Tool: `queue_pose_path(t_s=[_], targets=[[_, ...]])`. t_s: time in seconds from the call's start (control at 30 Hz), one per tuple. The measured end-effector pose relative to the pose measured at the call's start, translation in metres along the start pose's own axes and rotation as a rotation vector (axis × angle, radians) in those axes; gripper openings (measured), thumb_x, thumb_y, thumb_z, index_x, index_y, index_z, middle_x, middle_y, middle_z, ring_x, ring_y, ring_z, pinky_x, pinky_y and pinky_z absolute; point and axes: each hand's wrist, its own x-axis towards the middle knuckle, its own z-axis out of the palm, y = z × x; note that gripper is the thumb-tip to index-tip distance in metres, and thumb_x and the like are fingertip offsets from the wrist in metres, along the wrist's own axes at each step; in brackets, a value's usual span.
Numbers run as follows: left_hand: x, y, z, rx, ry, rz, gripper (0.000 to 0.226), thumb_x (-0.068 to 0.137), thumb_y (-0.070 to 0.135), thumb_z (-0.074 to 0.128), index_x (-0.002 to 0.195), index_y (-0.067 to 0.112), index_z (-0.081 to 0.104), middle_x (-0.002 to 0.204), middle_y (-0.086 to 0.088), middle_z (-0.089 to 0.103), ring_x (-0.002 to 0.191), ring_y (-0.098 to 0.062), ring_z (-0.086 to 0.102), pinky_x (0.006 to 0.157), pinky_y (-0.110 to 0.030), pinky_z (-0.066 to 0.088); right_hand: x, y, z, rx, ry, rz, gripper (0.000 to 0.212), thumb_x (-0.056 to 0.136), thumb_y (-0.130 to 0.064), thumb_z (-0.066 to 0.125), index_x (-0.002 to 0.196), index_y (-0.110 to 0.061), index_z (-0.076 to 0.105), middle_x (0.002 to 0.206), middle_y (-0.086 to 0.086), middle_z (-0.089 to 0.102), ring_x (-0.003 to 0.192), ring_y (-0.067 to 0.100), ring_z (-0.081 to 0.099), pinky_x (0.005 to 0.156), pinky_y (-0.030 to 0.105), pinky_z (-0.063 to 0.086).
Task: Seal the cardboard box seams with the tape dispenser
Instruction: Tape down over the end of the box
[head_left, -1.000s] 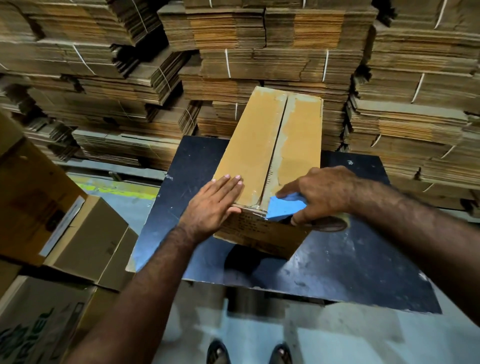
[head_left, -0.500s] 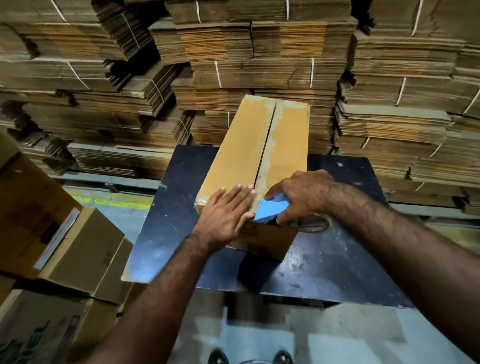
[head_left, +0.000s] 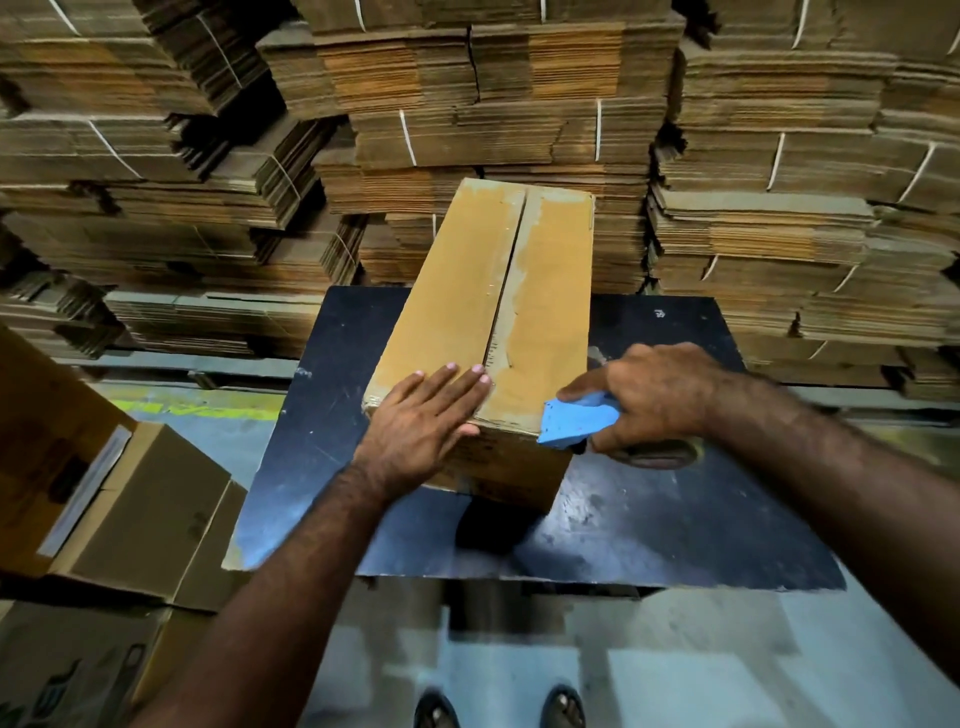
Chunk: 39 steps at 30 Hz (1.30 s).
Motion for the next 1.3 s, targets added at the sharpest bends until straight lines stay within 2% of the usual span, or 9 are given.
queue_pose_path(t_s=[0.1,0.2,0.4,0.6,0.77,0.87,0.97,1.13,1.3], targets=[[-0.003,0.003,-0.006,-0.036,0.001,0.013,0.058,0.106,0.051,0.012,0.159,0.029,0.013,0.167,0.01,0.009,0.154,-0.015,0.008,0.121,-0.045,0.021,0.004,-0.003,0.004,-0.039,0.041,-0.004,0.074,0.074,-0.075,0.059,0.141,-0.048,0.041,0.109,-0.005,0.059,0.093,0.015,0.053,0.068,0.031,0.043],[0.006,0.023,-0.013,-0.069,0.02,0.007,0.059,0.106,0.05,0.01,0.159,0.026,0.016,0.167,0.008,0.009,0.154,-0.014,0.004,0.123,-0.046,0.015,0.002,0.001,0.007,-0.023,0.042,0.005,0.073,0.075,-0.073,0.06,0.141,-0.047,0.042,0.109,-0.005,0.059,0.091,0.013,0.049,0.068,0.031,0.044],[0.019,0.04,-0.005,-0.031,-0.032,-0.001,0.06,0.106,0.05,0.015,0.157,0.021,0.028,0.163,0.003,0.026,0.148,-0.018,0.031,0.115,-0.044,0.033,0.006,0.003,0.007,-0.023,0.052,-0.016,0.07,0.076,-0.071,0.061,0.14,-0.05,0.041,0.118,-0.006,0.062,0.1,0.015,0.056,0.068,0.032,0.049],[0.021,0.035,-0.002,0.006,-0.035,0.054,0.062,0.106,0.05,0.025,0.154,0.013,0.035,0.159,-0.005,0.036,0.145,-0.02,0.038,0.114,-0.043,0.037,-0.015,0.031,0.025,0.05,0.044,-0.047,0.073,0.078,-0.074,0.057,0.144,-0.057,0.03,0.121,-0.008,0.061,0.089,0.01,0.043,0.066,0.029,0.047],[0.02,0.037,-0.007,0.007,-0.072,0.043,0.065,0.105,0.052,0.014,0.157,0.016,0.025,0.163,-0.002,0.027,0.149,-0.019,0.028,0.118,-0.045,0.032,-0.02,0.035,0.033,0.041,0.074,-0.013,0.07,0.079,-0.07,0.059,0.142,-0.059,0.03,0.115,-0.01,0.062,0.087,0.009,0.045,0.073,0.03,0.05],[0.02,0.043,-0.011,-0.017,-0.076,0.018,0.066,0.104,0.053,0.008,0.159,0.019,0.016,0.166,0.002,0.015,0.153,-0.017,0.014,0.121,-0.048,0.022,-0.017,0.032,0.037,0.007,0.114,-0.022,0.071,0.079,-0.069,0.059,0.143,-0.057,0.031,0.114,-0.011,0.062,0.087,0.009,0.044,0.078,0.032,0.051],[0.031,0.071,-0.016,-0.031,-0.071,0.082,0.065,0.103,0.053,0.005,0.16,0.021,0.008,0.167,0.003,0.005,0.154,-0.017,0.003,0.125,-0.046,0.008,-0.019,0.034,0.042,0.019,0.128,-0.017,0.072,0.079,-0.068,0.06,0.144,-0.055,0.03,0.117,-0.01,0.063,0.087,0.01,0.044,0.079,0.034,0.052],[0.044,0.093,-0.012,-0.076,-0.07,0.073,0.062,0.105,0.048,0.008,0.159,0.021,0.014,0.166,0.004,0.013,0.153,-0.016,0.015,0.122,-0.045,0.021,-0.02,0.037,0.048,0.023,0.175,-0.033,0.072,0.08,-0.066,0.059,0.144,-0.056,0.028,0.118,-0.009,0.064,0.086,0.01,0.044,0.075,0.031,0.05],[0.044,0.084,-0.003,-0.05,-0.075,0.114,0.06,0.106,0.048,0.01,0.16,0.023,0.005,0.166,0.007,0.005,0.153,-0.015,0.009,0.124,-0.04,0.017,-0.035,0.059,0.064,0.114,0.157,-0.034,0.071,0.082,-0.068,0.053,0.144,-0.063,0.018,0.116,-0.006,0.064,0.089,0.015,0.05,0.067,0.03,0.039]])
